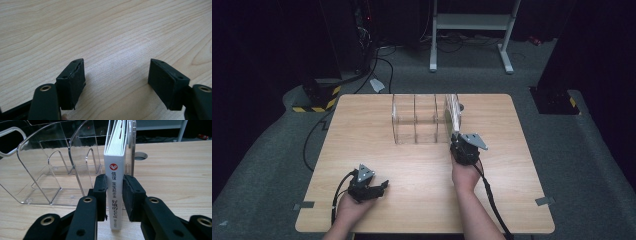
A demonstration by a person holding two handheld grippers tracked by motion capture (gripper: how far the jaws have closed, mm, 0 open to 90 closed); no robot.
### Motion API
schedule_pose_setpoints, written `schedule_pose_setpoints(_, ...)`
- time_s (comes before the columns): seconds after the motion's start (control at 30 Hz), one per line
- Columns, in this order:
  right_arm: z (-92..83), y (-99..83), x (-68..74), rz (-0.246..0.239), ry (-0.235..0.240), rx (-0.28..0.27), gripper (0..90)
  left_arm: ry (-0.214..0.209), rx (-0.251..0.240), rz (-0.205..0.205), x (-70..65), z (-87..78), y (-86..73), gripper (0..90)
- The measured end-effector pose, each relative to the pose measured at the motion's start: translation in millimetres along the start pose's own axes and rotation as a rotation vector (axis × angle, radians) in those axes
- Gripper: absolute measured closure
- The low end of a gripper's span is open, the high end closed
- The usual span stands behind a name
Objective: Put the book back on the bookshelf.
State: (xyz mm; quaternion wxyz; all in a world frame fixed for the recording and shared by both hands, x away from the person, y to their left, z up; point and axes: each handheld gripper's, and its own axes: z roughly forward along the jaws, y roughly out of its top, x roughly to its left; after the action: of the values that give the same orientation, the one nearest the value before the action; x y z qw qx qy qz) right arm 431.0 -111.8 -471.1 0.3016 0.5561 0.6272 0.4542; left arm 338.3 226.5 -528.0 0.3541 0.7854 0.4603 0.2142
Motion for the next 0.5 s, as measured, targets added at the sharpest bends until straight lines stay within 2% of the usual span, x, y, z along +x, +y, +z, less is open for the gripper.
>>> schedule_pose_setpoints(0.23,0.0,0.6,0.3,0.006,-0.003,0.004,72.9,0.000,0.000,-0.001,-0.1,0.0,0.0,29.8)
schedule_pose_setpoints(0.5,-3.4,3.5,1.2,0.001,0.006,-0.018,69.3,0.000,0.000,-0.002,-0.1,0.0,0.0,29.8)
